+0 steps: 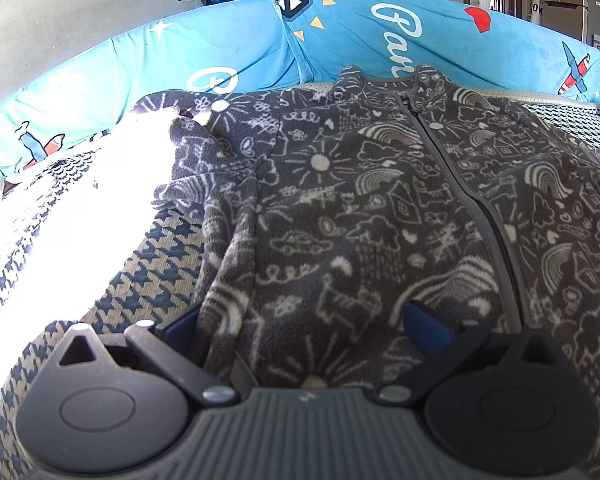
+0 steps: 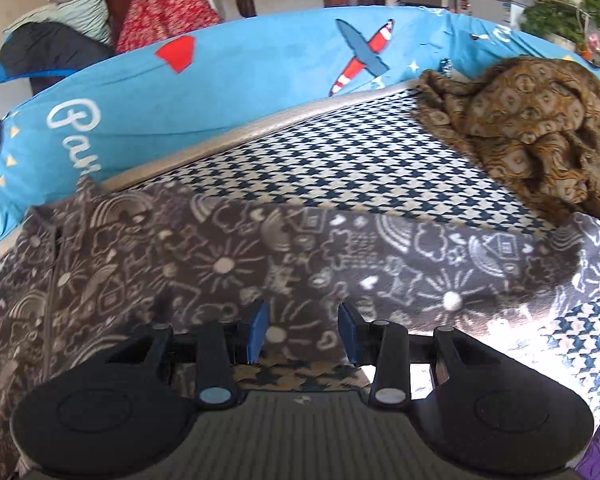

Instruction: Fold clothes

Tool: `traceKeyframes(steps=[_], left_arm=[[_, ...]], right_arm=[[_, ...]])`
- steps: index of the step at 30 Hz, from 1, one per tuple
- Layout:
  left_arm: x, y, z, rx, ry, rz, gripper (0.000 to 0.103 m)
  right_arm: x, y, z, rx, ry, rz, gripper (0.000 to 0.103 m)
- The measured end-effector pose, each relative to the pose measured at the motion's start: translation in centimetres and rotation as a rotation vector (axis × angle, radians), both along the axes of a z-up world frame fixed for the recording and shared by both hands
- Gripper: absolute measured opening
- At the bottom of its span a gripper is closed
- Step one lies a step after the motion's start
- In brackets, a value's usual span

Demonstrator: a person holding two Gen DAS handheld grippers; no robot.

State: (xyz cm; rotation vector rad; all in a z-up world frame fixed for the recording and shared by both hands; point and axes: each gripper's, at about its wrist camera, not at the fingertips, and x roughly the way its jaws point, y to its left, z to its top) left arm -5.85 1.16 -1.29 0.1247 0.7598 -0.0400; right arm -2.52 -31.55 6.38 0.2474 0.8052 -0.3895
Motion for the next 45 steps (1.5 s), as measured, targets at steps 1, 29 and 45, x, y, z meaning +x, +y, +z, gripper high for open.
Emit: traceKeyframes(steps=[1, 29, 45], left_arm=[[0.0, 0.0, 0.0, 0.0, 0.0, 0.0, 0.103], [-0.1, 0.0, 0.1, -0.007, 0.005, 0.001, 0.103], [-1.6, 4.0, 2.6, -0.032, 0.011, 0.091, 0.103]], right_arm=[[0.1, 0.6, -0.1, 0.001, 0.004, 0.022, 0.038], [0.9, 5.8, -2.9, -0.053, 0.112, 0.109, 0.007], [-6.4, 11.4, -1.1, -0.268, -0.069, -0.076, 0.038]])
